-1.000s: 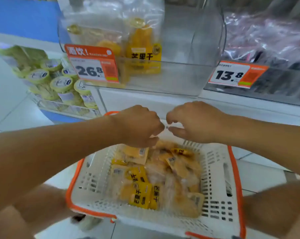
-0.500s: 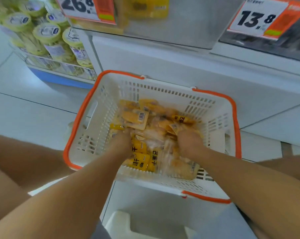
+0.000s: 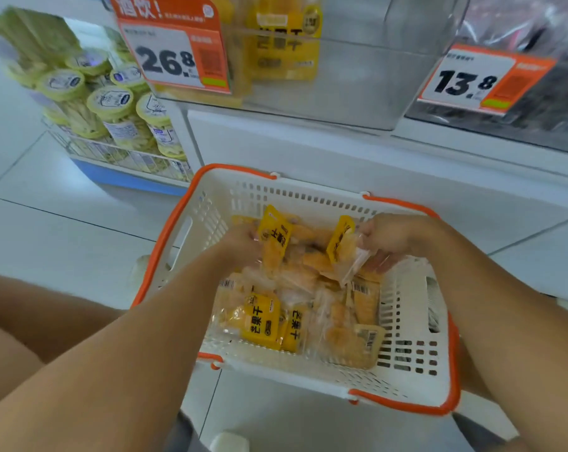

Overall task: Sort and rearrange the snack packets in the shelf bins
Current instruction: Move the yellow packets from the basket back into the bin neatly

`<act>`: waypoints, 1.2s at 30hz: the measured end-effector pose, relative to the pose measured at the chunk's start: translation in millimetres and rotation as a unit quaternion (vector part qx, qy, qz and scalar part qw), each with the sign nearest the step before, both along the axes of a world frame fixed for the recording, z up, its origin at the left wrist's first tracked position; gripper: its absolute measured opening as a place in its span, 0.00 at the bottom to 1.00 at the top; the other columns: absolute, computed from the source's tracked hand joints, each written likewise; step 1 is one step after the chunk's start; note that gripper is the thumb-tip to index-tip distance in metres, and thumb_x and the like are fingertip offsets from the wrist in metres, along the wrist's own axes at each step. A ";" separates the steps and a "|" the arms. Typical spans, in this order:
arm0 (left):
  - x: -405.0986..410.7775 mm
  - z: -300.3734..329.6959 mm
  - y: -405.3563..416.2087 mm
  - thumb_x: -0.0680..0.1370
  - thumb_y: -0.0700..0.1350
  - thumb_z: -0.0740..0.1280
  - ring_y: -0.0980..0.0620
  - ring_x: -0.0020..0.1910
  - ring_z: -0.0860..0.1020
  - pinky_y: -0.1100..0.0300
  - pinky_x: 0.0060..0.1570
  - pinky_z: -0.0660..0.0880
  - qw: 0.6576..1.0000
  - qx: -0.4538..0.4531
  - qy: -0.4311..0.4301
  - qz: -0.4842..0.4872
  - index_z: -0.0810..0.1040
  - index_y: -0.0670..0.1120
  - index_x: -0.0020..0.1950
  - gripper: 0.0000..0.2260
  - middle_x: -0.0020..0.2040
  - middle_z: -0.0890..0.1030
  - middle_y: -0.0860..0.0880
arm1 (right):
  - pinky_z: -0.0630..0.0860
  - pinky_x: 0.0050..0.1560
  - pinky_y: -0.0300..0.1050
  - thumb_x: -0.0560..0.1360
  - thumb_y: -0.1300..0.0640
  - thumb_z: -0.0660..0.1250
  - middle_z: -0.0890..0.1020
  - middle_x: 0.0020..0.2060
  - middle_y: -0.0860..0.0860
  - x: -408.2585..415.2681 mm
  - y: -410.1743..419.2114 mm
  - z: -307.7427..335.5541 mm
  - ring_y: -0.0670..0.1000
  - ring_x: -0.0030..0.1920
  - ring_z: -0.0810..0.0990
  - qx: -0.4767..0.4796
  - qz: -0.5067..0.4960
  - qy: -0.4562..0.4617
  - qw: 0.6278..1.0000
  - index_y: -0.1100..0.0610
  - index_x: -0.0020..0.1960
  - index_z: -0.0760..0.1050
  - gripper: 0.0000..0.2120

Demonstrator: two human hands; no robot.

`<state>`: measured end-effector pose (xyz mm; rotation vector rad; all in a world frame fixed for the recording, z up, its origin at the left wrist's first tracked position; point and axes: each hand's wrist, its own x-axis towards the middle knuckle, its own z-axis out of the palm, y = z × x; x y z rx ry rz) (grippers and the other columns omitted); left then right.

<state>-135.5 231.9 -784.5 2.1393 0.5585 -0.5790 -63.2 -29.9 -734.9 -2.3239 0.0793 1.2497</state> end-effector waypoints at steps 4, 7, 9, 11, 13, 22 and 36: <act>-6.7 -13.6 3.0 0.79 0.32 0.60 0.53 0.32 0.77 0.63 0.25 0.74 0.980 -0.095 -0.052 0.167 0.71 0.43 0.50 0.06 0.38 0.76 0.47 | 0.84 0.50 0.55 0.84 0.63 0.60 0.83 0.50 0.66 -7.5 1.0 2.3 0.60 0.47 0.87 0.016 0.046 0.016 0.999 0.62 0.49 0.73 0.06; -8.2 -19.9 0.3 0.78 0.30 0.59 0.45 0.42 0.82 0.47 0.43 0.83 0.958 -0.197 -0.029 0.206 0.78 0.49 0.53 0.17 0.46 0.83 0.45 | 0.84 0.45 0.53 0.82 0.64 0.62 0.82 0.48 0.63 -9.0 2.0 8.0 0.59 0.42 0.87 0.043 0.033 0.015 0.998 0.60 0.47 0.75 0.06; -15.2 -24.2 -2.4 0.75 0.28 0.63 0.45 0.46 0.83 0.47 0.43 0.82 0.948 -0.230 -0.015 0.218 0.80 0.51 0.57 0.20 0.51 0.84 0.44 | 0.84 0.41 0.50 0.82 0.64 0.63 0.83 0.50 0.61 -8.4 2.0 9.6 0.57 0.40 0.87 0.076 -0.027 -0.004 0.997 0.57 0.53 0.76 0.05; -21.5 -32.2 -3.3 0.71 0.27 0.67 0.46 0.48 0.83 0.50 0.41 0.83 0.941 -0.230 -0.021 0.246 0.79 0.50 0.62 0.25 0.53 0.84 0.46 | 0.85 0.44 0.52 0.81 0.64 0.65 0.83 0.52 0.60 -2.2 0.4 10.9 0.55 0.40 0.87 0.062 -0.026 -0.034 0.997 0.57 0.58 0.77 0.08; -27.0 -38.4 -2.7 0.72 0.28 0.67 0.49 0.47 0.82 0.55 0.36 0.81 0.936 -0.225 -0.005 0.270 0.78 0.51 0.62 0.24 0.53 0.84 0.48 | 0.85 0.44 0.51 0.81 0.64 0.66 0.82 0.52 0.58 3.7 3.2 16.0 0.56 0.43 0.86 -0.007 0.084 -0.047 0.995 0.54 0.53 0.81 0.07; -19.6 -31.5 -14.7 0.82 0.28 0.53 0.42 0.37 0.84 0.53 0.28 0.81 0.852 -0.409 0.124 0.303 0.64 0.31 0.65 0.11 0.53 0.80 0.32 | 0.84 0.47 0.56 0.83 0.63 0.60 0.82 0.47 0.59 -27.7 23.5 -39.7 0.57 0.43 0.85 0.214 -0.332 0.058 0.917 0.58 0.51 0.77 0.07; -12.6 -24.0 -14.0 0.70 0.57 0.71 0.40 0.49 0.82 0.45 0.56 0.77 0.801 -0.511 0.128 0.285 0.77 0.38 0.65 0.30 0.54 0.82 0.41 | 0.85 0.40 0.49 0.81 0.67 0.64 0.81 0.41 0.57 -37.0 9.5 -84.6 0.51 0.36 0.82 0.268 -0.267 0.087 0.922 0.61 0.50 0.76 0.04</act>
